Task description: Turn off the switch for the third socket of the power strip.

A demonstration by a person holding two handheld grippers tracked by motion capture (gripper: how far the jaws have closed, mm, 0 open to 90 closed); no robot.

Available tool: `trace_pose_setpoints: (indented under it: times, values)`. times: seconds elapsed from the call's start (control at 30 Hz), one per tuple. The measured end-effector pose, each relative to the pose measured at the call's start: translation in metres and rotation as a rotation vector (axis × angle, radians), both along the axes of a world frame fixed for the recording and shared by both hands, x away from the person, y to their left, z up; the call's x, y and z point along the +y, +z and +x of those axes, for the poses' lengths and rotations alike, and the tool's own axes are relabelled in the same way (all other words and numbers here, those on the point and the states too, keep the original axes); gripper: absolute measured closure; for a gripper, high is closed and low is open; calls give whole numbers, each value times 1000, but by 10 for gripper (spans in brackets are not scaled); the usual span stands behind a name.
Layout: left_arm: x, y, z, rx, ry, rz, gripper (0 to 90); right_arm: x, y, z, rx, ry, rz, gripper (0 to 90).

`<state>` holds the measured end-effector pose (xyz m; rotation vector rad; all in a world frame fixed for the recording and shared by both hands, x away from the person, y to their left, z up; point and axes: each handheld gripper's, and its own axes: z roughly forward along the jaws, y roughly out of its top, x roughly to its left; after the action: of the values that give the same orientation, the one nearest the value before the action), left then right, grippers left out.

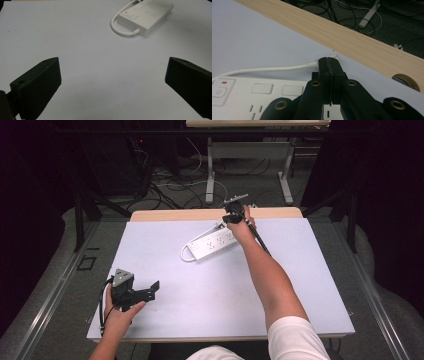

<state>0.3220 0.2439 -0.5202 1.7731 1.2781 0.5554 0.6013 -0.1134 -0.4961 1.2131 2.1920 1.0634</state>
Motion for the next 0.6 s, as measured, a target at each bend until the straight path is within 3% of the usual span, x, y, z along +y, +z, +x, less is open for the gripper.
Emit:
trace_pose_setpoints:
  times: [0.4,0.6]
  values:
    - [2,0,-1,1,7,-8,5,3,-15,9,37,-13,10,900]
    - [3,0,-1,3,7,-11,6,1,-21,11,59,-21,-8,900]
